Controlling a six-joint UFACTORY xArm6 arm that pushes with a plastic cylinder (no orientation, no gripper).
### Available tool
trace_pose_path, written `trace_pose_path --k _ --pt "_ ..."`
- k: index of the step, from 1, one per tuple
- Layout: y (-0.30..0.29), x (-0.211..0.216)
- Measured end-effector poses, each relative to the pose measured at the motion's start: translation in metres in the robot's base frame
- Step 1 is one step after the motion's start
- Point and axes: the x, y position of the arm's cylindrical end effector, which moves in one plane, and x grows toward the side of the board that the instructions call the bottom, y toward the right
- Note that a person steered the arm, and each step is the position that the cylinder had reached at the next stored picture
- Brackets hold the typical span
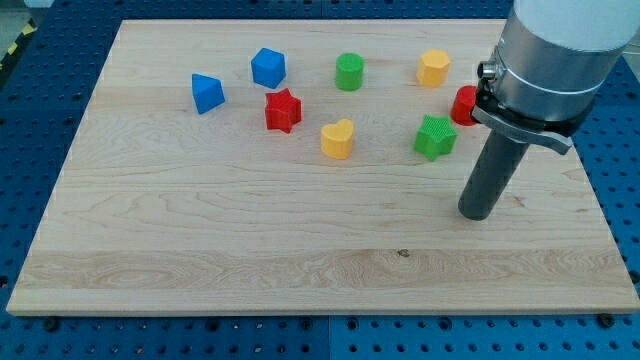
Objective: Move the arm to the green star
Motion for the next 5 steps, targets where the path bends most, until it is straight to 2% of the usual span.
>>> trace_pose_path --k 5 --pt "0.000 -0.026"
